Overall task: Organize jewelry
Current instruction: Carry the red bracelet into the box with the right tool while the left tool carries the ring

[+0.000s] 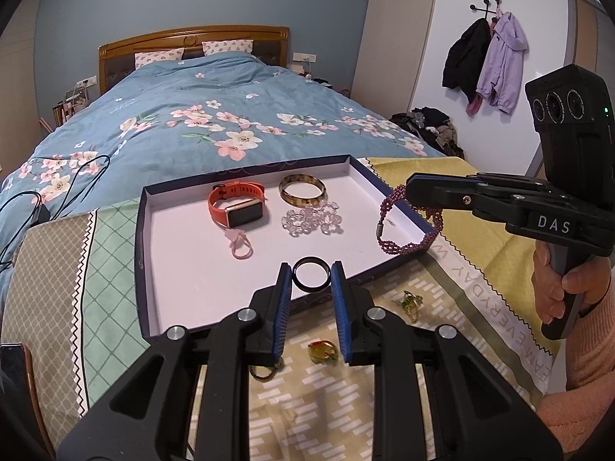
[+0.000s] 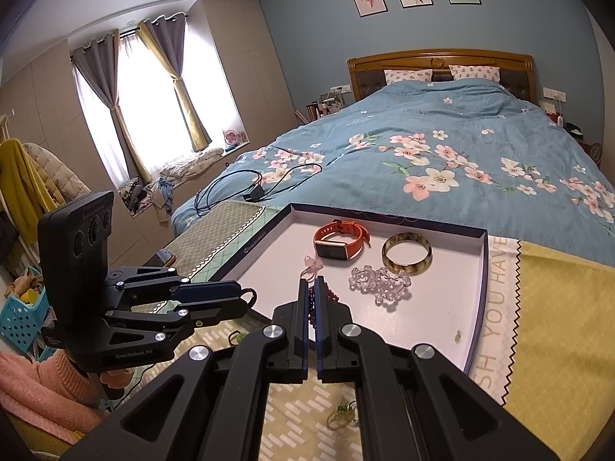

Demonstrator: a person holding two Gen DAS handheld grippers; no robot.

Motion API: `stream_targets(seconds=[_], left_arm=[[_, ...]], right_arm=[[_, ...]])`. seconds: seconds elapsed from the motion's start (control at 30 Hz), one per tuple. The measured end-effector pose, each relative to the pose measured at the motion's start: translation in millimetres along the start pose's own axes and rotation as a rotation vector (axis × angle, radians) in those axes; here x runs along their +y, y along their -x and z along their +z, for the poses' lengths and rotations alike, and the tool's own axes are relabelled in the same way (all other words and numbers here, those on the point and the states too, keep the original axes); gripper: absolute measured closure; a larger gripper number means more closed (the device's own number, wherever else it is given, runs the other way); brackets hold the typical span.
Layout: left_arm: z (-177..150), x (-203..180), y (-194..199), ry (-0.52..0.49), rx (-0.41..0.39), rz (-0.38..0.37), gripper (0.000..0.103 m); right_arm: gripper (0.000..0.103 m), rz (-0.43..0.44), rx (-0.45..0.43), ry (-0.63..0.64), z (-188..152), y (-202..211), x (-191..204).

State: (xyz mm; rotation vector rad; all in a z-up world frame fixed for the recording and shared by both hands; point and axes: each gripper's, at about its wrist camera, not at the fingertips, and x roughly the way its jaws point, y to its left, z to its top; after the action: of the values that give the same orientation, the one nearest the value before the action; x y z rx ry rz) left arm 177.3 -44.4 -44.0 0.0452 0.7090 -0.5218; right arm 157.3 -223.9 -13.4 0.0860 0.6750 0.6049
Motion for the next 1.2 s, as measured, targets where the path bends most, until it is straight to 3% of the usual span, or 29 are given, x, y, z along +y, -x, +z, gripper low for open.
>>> stream_targets(seconds=[1.2], left_arm=[[12,27,-46,0.028,0.058,0.065,0.082]], right_arm=[[0.102,0.008,0.069,-0.050,15,-53,-29]])
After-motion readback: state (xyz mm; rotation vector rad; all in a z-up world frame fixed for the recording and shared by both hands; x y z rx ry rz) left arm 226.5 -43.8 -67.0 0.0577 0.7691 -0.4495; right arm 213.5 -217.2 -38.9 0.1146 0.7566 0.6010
